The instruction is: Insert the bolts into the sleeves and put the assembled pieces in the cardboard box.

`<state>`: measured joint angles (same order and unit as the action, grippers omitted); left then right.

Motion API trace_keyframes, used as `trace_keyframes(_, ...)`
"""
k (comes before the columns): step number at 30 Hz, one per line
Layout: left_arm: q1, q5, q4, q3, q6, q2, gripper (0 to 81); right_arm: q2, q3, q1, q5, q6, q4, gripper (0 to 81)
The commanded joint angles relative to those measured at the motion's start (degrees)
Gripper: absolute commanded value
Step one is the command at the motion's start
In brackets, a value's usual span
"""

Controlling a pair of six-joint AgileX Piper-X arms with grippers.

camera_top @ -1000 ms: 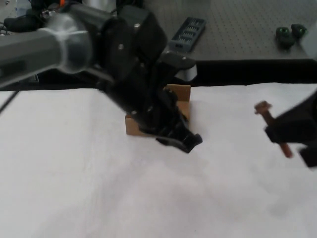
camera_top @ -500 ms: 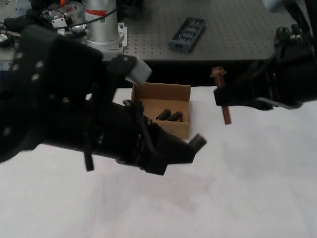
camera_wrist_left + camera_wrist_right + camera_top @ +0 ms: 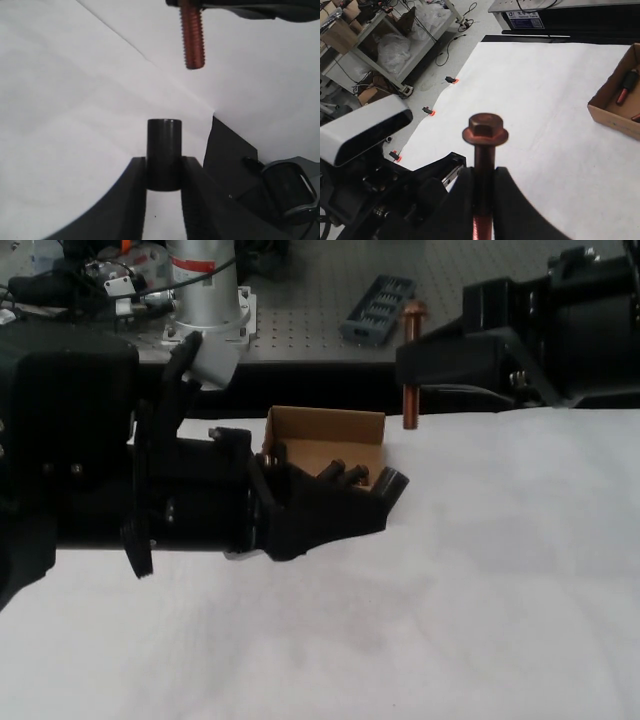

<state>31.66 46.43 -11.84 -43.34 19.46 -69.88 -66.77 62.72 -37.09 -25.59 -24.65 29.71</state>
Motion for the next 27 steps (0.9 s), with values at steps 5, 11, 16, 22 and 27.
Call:
trace_keyframes(5,0.0,0.9,-6.4,-0.2,3.5,0.7,0.6,0.1,0.3,0.3,-1.2,-0.3,-1.3,2.8)
trace_keyframes(11,0.0,0.8,-7.6,-0.2,4.8,0.7,0.6,0.1,0.3,0.3,-1.2,-0.3,-1.3,2.8)
trace_keyframes(16,0.0,0.3,-8.6,-0.2,5.7,0.7,0.6,0.1,0.3,0.3,-1.2,-0.2,-1.3,2.8)
trace_keyframes(22,0.0,-3.1,-11.5,-0.2,7.2,0.7,0.6,0.1,0.3,0.3,0.5,-1.0,-1.3,2.8)
trace_keyframes(27,0.0,-7.0,-11.7,-0.2,7.2,0.7,0.6,0.1,0.3,0.3,1.7,-1.4,-1.3,2.8)
